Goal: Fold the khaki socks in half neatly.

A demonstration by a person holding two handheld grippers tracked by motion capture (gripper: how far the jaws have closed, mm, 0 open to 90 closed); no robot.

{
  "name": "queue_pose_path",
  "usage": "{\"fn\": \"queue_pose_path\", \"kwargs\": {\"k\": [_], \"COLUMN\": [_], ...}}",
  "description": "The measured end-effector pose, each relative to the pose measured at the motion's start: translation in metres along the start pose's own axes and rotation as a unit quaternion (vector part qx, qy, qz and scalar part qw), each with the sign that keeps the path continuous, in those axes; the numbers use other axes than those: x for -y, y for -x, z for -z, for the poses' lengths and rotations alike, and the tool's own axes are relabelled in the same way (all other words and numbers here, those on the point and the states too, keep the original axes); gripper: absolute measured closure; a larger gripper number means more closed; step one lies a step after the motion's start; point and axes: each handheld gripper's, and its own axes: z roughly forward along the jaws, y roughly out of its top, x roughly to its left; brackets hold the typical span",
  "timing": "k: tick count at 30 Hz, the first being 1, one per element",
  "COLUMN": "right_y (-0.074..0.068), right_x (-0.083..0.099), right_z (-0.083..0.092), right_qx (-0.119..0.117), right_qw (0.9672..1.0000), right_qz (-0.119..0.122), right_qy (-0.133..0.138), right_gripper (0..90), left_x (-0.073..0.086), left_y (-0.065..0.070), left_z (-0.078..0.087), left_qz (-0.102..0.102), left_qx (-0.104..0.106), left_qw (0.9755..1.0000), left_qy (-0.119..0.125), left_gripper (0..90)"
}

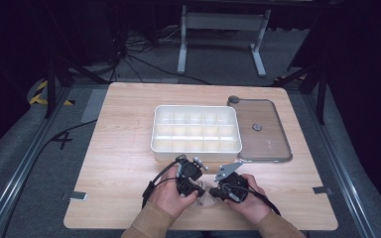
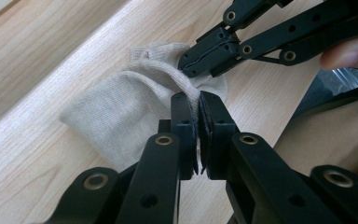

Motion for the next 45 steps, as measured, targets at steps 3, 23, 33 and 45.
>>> {"fn": "queue_pose_path", "kwargs": {"k": [3, 23, 33, 45], "right_y": [0.000, 0.002, -0.008, -0.028], "right_x": [0.000, -0.002, -0.017, -0.035], "right_z": [0.000, 0.020, 0.043, 0.019], "right_qx": [-0.001, 0.010, 0.009, -0.015], "right_qw": [1.0000, 0.9998, 0.9976, 0.9969], "right_qz": [-0.002, -0.002, 0.018, 0.054], "right_qy": [0.000, 0.020, 0.066, 0.055], "right_gripper": [89.3, 88.7, 88.9, 89.2], "left_x": [0.000, 0.003, 0.018, 0.030], "left_y": [0.001, 0.001, -0.009, -0.014], "left_z": [-0.001, 0.014, 0.040, 0.047], "left_qz": [-0.004, -0.015, 0.010, 0.034], "left_qx": [0.000, 0.029, -0.007, -0.049], "left_qw": [0.9999, 0.9980, 0.9969, 0.9957], "left_qy": [0.014, 0.055, 0.078, 0.070], "left_gripper": [85.2, 71.6, 76.2, 88.1]}}
